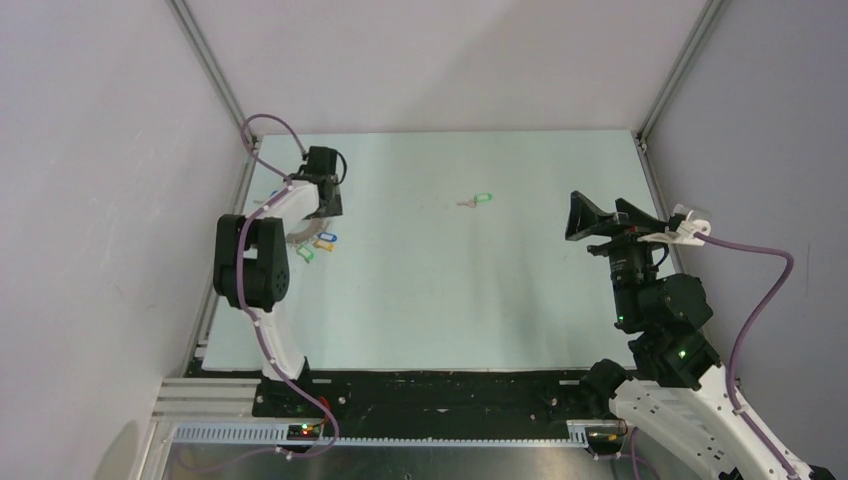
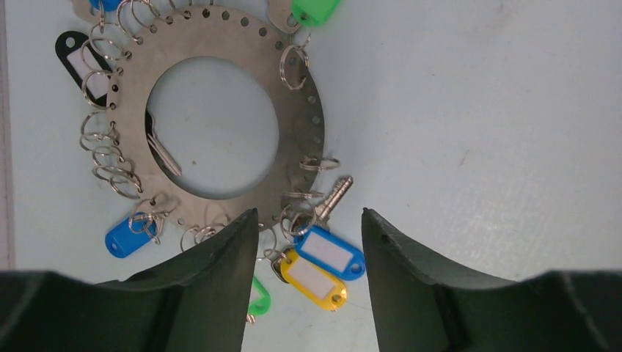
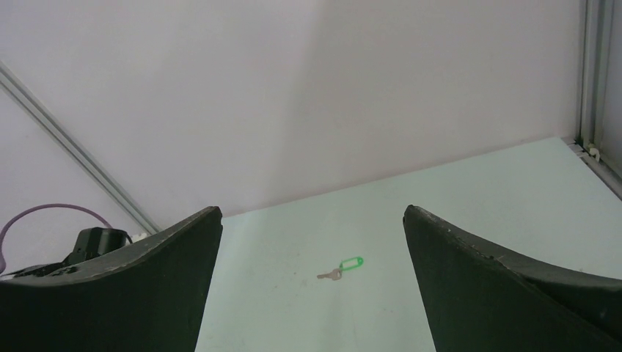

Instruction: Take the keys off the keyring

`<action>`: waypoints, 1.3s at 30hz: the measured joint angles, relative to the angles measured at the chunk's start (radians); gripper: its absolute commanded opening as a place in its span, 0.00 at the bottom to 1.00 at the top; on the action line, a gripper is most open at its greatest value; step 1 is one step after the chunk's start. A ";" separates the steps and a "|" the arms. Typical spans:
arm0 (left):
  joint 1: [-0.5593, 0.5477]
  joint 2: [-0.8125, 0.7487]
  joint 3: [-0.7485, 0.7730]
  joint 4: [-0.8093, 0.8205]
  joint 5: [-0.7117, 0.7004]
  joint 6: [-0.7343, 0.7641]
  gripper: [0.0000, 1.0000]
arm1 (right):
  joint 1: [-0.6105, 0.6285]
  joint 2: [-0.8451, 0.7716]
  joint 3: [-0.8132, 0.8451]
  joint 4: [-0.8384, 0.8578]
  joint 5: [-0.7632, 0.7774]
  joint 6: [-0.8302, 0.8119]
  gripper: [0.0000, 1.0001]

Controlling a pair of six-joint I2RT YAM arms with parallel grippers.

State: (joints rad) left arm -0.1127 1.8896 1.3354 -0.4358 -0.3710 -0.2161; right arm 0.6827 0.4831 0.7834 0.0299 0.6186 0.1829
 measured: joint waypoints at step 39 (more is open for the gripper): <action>-0.099 0.095 0.192 -0.420 0.286 0.100 0.84 | -0.004 -0.030 0.000 -0.004 -0.015 0.006 1.00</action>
State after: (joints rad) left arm -0.2115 1.9846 1.5276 -0.8558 -0.0853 -0.1158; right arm 0.6785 0.4534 0.7834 0.0257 0.6037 0.1890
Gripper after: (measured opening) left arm 0.331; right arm 0.996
